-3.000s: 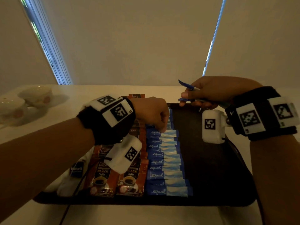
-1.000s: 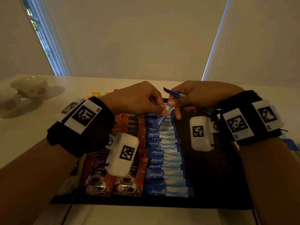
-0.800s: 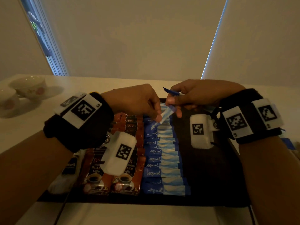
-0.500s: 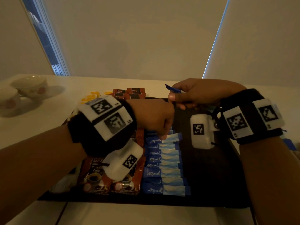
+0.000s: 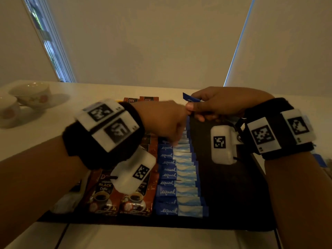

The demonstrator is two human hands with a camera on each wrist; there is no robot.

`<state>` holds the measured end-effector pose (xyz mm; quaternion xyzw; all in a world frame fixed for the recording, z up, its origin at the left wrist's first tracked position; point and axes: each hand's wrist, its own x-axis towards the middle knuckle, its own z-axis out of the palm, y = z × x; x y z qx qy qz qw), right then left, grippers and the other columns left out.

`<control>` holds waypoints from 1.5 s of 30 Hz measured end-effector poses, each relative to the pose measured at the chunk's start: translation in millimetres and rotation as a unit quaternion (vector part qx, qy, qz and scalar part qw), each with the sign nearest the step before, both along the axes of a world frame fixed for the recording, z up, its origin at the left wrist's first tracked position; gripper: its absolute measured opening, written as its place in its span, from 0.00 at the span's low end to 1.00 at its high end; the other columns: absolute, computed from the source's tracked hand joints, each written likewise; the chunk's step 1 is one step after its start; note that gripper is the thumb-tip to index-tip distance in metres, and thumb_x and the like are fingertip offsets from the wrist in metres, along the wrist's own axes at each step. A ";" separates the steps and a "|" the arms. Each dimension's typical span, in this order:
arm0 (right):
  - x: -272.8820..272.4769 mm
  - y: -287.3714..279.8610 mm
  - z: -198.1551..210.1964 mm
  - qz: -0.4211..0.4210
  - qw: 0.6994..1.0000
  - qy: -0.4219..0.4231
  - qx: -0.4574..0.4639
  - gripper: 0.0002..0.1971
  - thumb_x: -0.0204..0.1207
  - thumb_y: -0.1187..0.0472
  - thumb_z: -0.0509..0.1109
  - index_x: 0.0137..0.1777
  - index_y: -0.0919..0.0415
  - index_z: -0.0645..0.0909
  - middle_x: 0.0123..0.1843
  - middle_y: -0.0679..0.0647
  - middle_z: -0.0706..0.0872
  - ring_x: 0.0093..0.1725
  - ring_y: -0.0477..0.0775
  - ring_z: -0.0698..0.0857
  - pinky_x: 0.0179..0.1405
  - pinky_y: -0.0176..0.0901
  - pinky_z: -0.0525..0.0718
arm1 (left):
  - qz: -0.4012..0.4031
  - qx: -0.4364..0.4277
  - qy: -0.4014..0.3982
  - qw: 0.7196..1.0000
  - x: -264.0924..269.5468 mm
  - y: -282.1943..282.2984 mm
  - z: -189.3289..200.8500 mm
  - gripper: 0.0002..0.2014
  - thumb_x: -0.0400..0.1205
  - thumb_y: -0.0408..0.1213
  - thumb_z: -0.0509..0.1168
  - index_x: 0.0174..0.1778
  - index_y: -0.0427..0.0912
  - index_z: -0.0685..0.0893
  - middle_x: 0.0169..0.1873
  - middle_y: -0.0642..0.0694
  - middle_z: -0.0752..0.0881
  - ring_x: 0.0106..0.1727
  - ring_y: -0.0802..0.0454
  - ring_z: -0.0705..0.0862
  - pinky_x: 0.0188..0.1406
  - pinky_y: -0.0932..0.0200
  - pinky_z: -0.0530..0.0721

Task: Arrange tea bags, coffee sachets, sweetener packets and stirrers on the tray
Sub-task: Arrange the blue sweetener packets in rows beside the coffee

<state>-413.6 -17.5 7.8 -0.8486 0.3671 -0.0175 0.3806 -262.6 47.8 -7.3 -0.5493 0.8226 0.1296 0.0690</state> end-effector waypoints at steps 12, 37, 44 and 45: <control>12.2 10.4 -5.1 0.063 0.990 -0.030 0.124 0.14 0.83 0.55 0.57 0.46 0.60 0.82 0.28 0.49 0.80 0.18 0.40 0.66 0.15 0.29 0.63 | 0.119 -0.093 0.394 0.907 37.3 17.8 7.4 0.07 0.78 0.38 0.70 0.49 0.42 0.87 0.40 0.44 0.90 0.42 0.51 0.88 0.41 0.55 0.87; 10.8 7.3 -3.2 0.042 0.999 -0.006 0.016 0.14 0.78 0.50 0.62 0.41 0.57 0.85 0.25 0.45 0.80 0.20 0.41 0.69 0.21 0.29 0.69 | 0.121 -0.138 0.310 0.933 45.6 10.6 6.5 0.01 0.75 0.37 0.73 0.39 0.46 0.89 0.35 0.56 0.88 0.34 0.68 0.83 0.31 0.77 0.78; -10.6 -2.6 7.9 -0.079 0.995 -0.044 -0.045 0.15 0.79 0.45 0.61 0.49 0.54 0.83 0.25 0.45 0.79 0.20 0.39 0.70 0.22 0.32 0.70 | 0.058 0.035 0.261 0.963 27.4 21.0 8.4 0.04 0.75 0.36 0.72 0.44 0.42 0.88 0.33 0.58 0.89 0.38 0.66 0.87 0.40 0.70 0.84; -12.2 -2.2 9.1 -0.085 0.994 -0.057 -0.039 0.15 0.79 0.45 0.61 0.49 0.54 0.83 0.25 0.44 0.78 0.20 0.39 0.70 0.23 0.32 0.69 | 0.044 0.057 0.240 0.968 21.6 22.1 6.1 0.04 0.76 0.36 0.71 0.45 0.41 0.88 0.31 0.59 0.88 0.36 0.67 0.86 0.38 0.72 0.82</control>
